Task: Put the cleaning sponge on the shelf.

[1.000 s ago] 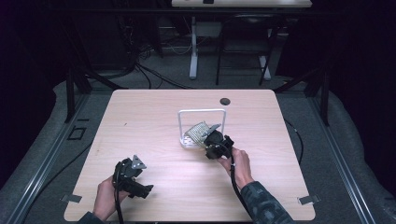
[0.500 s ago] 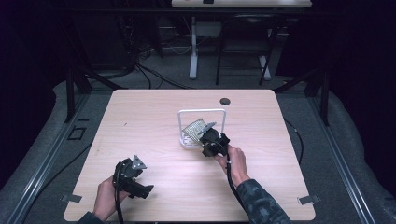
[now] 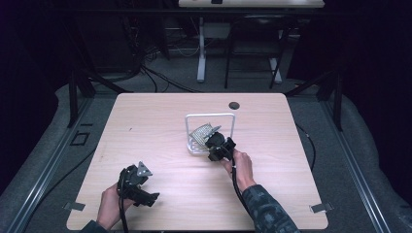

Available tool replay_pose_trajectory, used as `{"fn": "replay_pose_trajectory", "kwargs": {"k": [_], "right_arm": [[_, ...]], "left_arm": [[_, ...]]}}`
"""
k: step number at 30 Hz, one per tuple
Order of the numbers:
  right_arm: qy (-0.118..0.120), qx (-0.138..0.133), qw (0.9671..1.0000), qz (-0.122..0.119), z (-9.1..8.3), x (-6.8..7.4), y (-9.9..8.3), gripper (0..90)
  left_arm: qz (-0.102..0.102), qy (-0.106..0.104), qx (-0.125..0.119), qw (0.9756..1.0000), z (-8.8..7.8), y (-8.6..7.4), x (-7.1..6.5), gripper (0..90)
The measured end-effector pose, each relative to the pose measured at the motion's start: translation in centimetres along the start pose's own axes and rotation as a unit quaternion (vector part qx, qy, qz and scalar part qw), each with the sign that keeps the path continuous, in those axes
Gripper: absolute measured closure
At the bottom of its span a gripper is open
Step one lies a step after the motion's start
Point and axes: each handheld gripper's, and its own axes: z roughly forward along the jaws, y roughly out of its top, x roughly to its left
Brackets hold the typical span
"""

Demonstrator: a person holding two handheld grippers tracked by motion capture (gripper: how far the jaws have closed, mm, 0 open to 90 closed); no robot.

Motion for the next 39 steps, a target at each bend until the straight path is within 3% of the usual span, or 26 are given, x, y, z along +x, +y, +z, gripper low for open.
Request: {"fn": "replay_pose_trajectory", "kwargs": {"k": [19, 31, 39], "right_arm": [[-0.002, 0.028, 0.9995, 0.012, 1.9, 0.4, 0.8, 42.9], [0.002, 0.022, 0.9997, 0.014, 2.1, 0.6, 1.1, 40.7], [0.002, 0.030, 0.9994, 0.016, 2.5, 0.6, 1.3, 32.2]], "left_arm": [[0.005, -0.005, 0.004, 1.0000, 0.3, 0.0, -0.1, 2.6], [0.007, -0.006, 0.005, 0.9999, 0.2, 0.1, -0.1, 2.9], [0.009, -0.007, 0.006, 0.9999, 0.2, 0.1, -0.1, 2.8]]}}
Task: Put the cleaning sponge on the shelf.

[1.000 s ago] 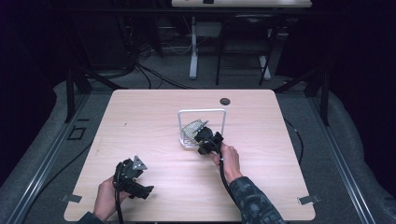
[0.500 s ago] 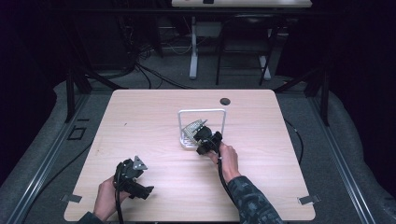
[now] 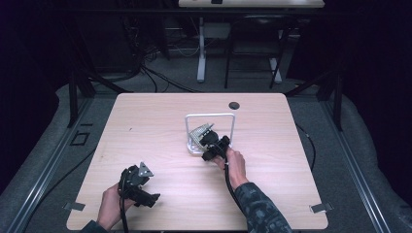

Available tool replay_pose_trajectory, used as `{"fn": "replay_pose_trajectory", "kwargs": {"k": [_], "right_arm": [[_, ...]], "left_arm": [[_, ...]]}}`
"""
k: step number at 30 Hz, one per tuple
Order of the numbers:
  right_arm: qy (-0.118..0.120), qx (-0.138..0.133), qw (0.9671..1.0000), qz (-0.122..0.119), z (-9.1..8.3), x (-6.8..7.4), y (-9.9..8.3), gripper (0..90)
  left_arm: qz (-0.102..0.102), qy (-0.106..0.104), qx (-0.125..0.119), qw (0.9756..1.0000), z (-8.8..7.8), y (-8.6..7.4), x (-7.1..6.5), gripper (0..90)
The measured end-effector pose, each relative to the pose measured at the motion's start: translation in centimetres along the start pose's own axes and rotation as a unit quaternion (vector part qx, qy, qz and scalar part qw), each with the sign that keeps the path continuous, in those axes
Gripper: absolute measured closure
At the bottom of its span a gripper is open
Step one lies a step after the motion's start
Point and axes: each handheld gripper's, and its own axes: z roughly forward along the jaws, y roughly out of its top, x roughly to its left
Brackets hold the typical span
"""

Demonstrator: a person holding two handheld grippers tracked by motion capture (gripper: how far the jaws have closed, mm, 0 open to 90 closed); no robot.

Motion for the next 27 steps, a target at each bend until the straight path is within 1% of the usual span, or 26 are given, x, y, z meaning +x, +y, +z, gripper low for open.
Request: {"fn": "replay_pose_trajectory", "kwargs": {"k": [2, 3, 5, 6, 7, 8, 9, 10, 14, 15, 16, 18, 19, 20, 21, 22, 24, 26, 27], "right_arm": [[0.002, 0.002, 1.0000, -0.001, 0.0, 0.0, 0.0, 27.2], [0.009, -0.003, 1.0000, 0.000, 0.0, 0.0, 0.0, 24.5], [0.010, -0.003, 0.9999, 0.000, -0.1, 0.0, 0.0, 23.7], [0.008, -0.002, 0.9999, -0.005, -0.1, 0.0, 0.0, 23.5], [0.013, -0.005, 0.9999, -0.003, -0.2, 0.1, 0.0, 23.4], [0.013, -0.005, 0.9999, -0.005, -0.3, 0.1, 0.0, 23.4], [0.016, -0.008, 0.9998, -0.001, -0.4, 0.1, 0.0, 21.3], [0.016, -0.008, 0.9998, -0.001, -0.4, 0.1, 0.0, 21.3], [0.024, -0.015, 0.9996, -0.004, -0.6, -0.2, 0.0, 15.0], [0.025, -0.018, 0.9995, -0.001, -0.7, -0.2, 0.0, 14.3], [0.030, -0.023, 0.9993, 0.000, -0.9, -0.2, -0.1, 14.3], [0.049, -0.031, 0.9983, -0.001, -1.2, -0.2, -0.1, 13.3], [0.051, -0.032, 0.9982, 0.000, -1.3, -0.2, -0.1, 13.2], [0.056, -0.036, 0.9978, -0.003, -1.5, -0.2, -0.1, 12.6], [0.064, -0.042, 0.9971, -0.001, -1.8, -0.2, -0.2, 11.9], [0.066, -0.040, 0.9970, -0.001, -2.0, -0.2, -0.2, 11.9], [0.073, -0.047, 0.9962, -0.004, -2.4, -0.3, -0.3, 11.2], [0.086, -0.050, 0.9950, -0.006, -2.8, -0.3, -0.4, 10.5], [0.090, -0.055, 0.9944, -0.008, -3.0, -0.4, -0.5, 10.1]], "left_arm": [[-0.001, 0.000, 0.000, 1.0000, 0.0, 0.0, 0.0, 2.8], [0.000, 0.002, -0.001, 1.0000, -0.1, 0.0, 0.0, 2.9], [-0.002, 0.003, -0.003, 1.0000, -0.1, 0.0, 0.0, 2.9], [0.000, 0.002, -0.001, 1.0000, -0.1, 0.0, 0.0, 2.9], [-0.001, 0.002, -0.001, 1.0000, -0.1, 0.0, 0.0, 2.9], [-0.001, 0.002, -0.001, 1.0000, -0.1, 0.0, 0.0, 2.9], [0.000, 0.002, -0.001, 1.0000, -0.1, 0.0, 0.0, 2.9], [0.000, 0.002, -0.001, 1.0000, -0.1, 0.0, 0.0, 2.9], [0.000, 0.002, -0.001, 1.0000, -0.1, 0.0, 0.0, 2.9], [-0.001, 0.002, -0.001, 1.0000, -0.1, 0.0, 0.0, 2.9], [0.000, 0.002, -0.001, 1.0000, -0.1, 0.0, 0.0, 2.9], [0.000, 0.002, -0.002, 1.0000, -0.1, 0.0, 0.0, 2.9], [0.000, 0.002, -0.002, 1.0000, -0.1, 0.0, 0.0, 2.9], [0.000, 0.002, -0.002, 1.0000, -0.1, 0.0, 0.0, 2.9], [0.000, 0.002, -0.001, 1.0000, -0.1, 0.0, 0.0, 2.9], [0.000, 0.002, -0.001, 1.0000, -0.1, 0.0, 0.0, 2.9], [0.000, 0.004, -0.003, 1.0000, -0.1, 0.0, -0.1, 2.9], [0.000, 0.004, -0.003, 1.0000, -0.1, 0.0, -0.1, 2.9], [0.000, 0.004, -0.003, 1.0000, -0.1, 0.0, -0.1, 2.9]]}}
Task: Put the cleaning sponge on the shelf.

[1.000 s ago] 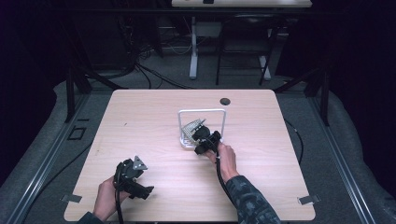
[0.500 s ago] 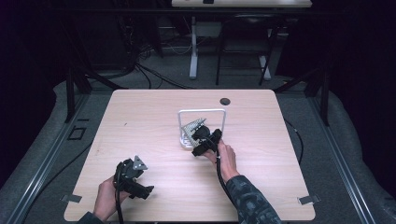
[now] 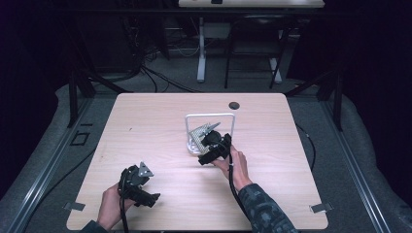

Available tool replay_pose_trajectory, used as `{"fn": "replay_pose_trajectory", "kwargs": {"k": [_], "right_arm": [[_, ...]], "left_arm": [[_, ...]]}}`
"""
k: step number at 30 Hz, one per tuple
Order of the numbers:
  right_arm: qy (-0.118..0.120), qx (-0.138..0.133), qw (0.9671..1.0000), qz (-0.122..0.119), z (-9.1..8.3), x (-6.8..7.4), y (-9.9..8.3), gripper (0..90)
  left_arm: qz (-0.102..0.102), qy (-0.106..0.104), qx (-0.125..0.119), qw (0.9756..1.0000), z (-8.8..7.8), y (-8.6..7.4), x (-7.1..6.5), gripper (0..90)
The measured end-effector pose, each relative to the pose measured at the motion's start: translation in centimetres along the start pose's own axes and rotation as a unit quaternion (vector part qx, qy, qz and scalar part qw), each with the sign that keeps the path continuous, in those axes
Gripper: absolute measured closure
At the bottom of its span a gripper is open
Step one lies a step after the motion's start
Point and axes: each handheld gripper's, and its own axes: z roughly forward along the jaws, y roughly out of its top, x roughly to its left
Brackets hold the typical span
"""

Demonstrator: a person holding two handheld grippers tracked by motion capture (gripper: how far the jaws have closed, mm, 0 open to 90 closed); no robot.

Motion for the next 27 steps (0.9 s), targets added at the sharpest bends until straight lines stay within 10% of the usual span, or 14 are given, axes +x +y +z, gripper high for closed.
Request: {"fn": "replay_pose_trajectory", "kwargs": {"k": [27], "right_arm": [[0.011, -0.044, 0.9987, -0.023, -8.4, -0.5, -2.9, 3.0]], "left_arm": [[0.002, -0.002, 0.004, 1.0000, 0.1, 0.0, -0.1, 2.7]]}}
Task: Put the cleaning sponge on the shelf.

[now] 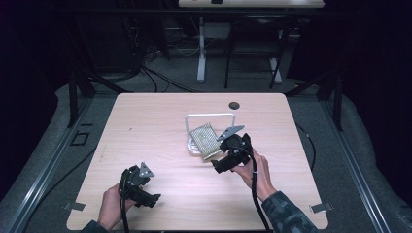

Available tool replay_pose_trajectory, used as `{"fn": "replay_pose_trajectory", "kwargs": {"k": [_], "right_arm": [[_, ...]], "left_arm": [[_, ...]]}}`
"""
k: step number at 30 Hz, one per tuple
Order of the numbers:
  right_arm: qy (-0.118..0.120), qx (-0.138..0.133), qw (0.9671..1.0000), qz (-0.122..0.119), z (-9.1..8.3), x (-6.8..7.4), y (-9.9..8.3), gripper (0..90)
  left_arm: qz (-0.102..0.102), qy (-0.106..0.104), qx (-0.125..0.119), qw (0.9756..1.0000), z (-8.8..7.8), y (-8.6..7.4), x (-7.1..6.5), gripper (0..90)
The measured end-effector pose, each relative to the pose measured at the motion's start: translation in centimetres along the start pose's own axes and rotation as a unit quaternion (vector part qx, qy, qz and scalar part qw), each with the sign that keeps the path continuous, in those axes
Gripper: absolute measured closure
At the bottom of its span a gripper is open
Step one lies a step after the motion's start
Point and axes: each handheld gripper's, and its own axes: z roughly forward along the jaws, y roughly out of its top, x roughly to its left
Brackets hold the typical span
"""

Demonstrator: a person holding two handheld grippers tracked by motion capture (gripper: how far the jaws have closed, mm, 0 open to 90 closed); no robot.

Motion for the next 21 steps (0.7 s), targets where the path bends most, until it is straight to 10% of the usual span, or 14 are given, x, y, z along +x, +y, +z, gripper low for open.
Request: {"fn": "replay_pose_trajectory", "kwargs": {"k": [21], "right_arm": [[-0.018, -0.010, 0.9997, 0.017, -5.9, -0.9, -4.7, 3.5]], "left_arm": [[-0.001, 0.000, 0.000, 1.0000, 0.1, 0.0, -0.1, 2.6]]}}
